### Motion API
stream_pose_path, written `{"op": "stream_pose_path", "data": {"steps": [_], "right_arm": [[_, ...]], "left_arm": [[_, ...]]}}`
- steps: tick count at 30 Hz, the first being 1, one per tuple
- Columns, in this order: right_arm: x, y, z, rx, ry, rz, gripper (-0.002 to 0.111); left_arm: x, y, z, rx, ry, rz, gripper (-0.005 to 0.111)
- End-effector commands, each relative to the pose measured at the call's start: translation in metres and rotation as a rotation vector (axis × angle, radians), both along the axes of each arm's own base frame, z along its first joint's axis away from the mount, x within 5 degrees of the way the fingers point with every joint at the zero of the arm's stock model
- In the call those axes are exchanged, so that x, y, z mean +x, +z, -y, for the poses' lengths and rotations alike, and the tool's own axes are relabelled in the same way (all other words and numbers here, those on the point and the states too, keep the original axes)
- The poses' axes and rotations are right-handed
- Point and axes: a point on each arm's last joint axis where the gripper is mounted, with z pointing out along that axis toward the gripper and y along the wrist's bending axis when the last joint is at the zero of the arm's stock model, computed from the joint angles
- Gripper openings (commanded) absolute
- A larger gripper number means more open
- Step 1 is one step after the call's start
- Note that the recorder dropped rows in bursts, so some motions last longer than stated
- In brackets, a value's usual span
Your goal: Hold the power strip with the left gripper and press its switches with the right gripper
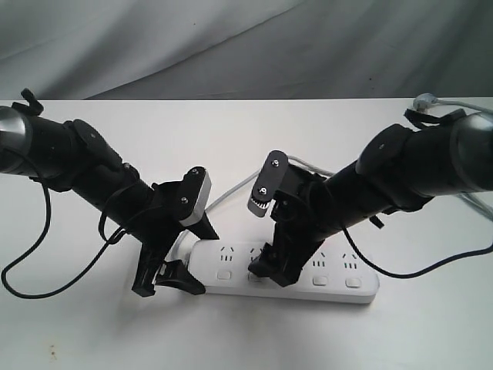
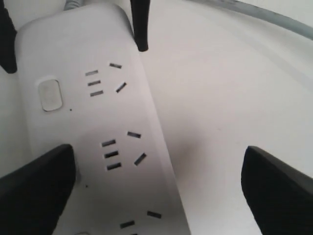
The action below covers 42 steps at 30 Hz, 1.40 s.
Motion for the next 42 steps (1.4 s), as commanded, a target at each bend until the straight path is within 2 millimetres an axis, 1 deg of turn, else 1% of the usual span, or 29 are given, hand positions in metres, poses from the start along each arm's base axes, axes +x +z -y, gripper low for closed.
{"op": "stream_pose_path", "data": {"steps": [1,2,3,5,7,8,11,16,23,29,32,33,35,37,40,42], "right_arm": [[-0.003,0.052,0.006,0.063,-0.009,0.154,0.084],[-0.002,0.057,0.013,0.075,-0.011,0.142,0.084],[-0.002,0.056,0.019,0.079,-0.012,0.115,0.084],[-0.002,0.040,0.032,0.052,-0.045,0.067,0.084],[-0.007,0.019,0.038,0.009,-0.054,0.026,0.084],[-0.007,0.011,0.039,-0.005,-0.066,0.009,0.084],[-0.007,0.000,0.038,-0.009,-0.063,-0.016,0.084],[-0.007,-0.009,0.038,-0.022,-0.059,-0.038,0.084],[-0.009,-0.012,0.042,-0.081,-0.024,-0.033,0.084],[-0.009,-0.032,0.045,-0.137,-0.044,-0.064,0.084],[-0.008,-0.037,0.045,-0.130,-0.076,-0.080,0.084],[-0.007,-0.034,0.044,-0.115,-0.091,-0.081,0.084],[-0.007,-0.019,0.041,-0.053,-0.111,-0.057,0.084],[-0.005,0.007,0.040,0.014,-0.128,0.014,0.084],[-0.004,0.046,0.049,0.068,-0.149,0.125,0.084],[-0.007,0.060,0.057,0.086,-0.153,0.144,0.084]], "left_arm": [[0.003,-0.001,0.000,0.025,0.000,0.040,0.000],[0.003,-0.001,0.000,0.025,0.000,0.040,0.000],[0.003,-0.001,0.000,0.025,0.000,0.040,0.000],[0.003,-0.001,0.000,0.025,0.000,0.040,0.000],[0.003,-0.001,0.000,0.025,0.000,0.040,0.000],[0.003,-0.001,0.000,0.025,0.000,0.040,0.000],[0.003,-0.001,0.000,0.025,0.000,0.040,0.000],[0.003,-0.001,0.000,0.025,0.000,0.040,0.000],[0.003,-0.001,0.000,0.025,0.000,0.040,0.000],[0.003,-0.001,0.000,0.025,0.000,0.040,0.000],[0.003,-0.001,0.000,0.025,0.000,0.040,0.000],[0.003,-0.001,0.000,0.025,0.000,0.040,0.000],[0.003,-0.001,0.000,0.025,0.000,0.040,0.000],[0.003,-0.001,0.000,0.025,0.000,0.040,0.000],[0.003,-0.001,0.000,0.025,0.000,0.040,0.000],[0.003,-0.001,0.000,0.025,0.000,0.040,0.000]]}}
